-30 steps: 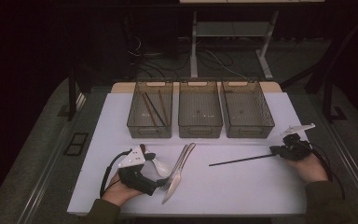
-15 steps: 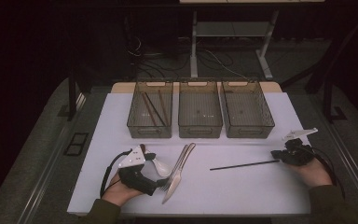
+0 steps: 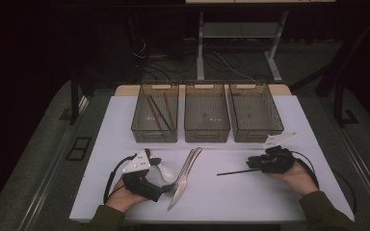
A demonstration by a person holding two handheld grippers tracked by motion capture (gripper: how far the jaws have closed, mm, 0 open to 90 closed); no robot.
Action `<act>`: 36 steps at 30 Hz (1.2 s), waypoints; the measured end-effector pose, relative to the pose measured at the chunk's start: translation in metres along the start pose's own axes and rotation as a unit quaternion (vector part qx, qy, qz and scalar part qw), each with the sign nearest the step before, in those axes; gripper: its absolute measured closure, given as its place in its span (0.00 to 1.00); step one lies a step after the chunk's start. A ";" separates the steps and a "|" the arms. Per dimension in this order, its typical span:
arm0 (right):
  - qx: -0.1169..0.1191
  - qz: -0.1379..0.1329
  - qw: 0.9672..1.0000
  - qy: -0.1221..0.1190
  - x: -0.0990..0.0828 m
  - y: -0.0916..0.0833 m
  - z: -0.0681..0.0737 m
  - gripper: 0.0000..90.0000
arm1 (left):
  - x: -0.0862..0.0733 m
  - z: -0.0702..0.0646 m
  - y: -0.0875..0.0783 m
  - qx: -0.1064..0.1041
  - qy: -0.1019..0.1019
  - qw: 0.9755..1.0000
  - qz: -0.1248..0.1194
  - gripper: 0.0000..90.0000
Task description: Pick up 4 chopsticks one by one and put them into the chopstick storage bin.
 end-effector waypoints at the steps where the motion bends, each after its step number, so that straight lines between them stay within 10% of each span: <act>1: 0.007 0.003 1.000 -0.008 0.004 0.005 0.006 0.82 | 0.000 0.000 0.000 0.000 0.000 1.000 0.000 0.00; 16: 0.050 0.042 0.992 -0.111 0.034 0.060 0.049 0.87 | 0.000 0.000 -0.001 -0.001 0.001 1.000 -0.001 0.00; 36: 0.041 0.043 0.990 -0.128 0.035 0.060 0.047 0.93 | 0.000 0.000 0.000 -0.001 0.001 1.000 0.000 0.00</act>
Point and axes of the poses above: each handheld gripper's, and its own axes: y roughly forward along the jaws, x roughly out of its top, z roughly to its left, the point moved 6 cm from there along y, roughly forward along the jaws, and after that the axes turned 5 degrees about z, right-handed, at the moved point
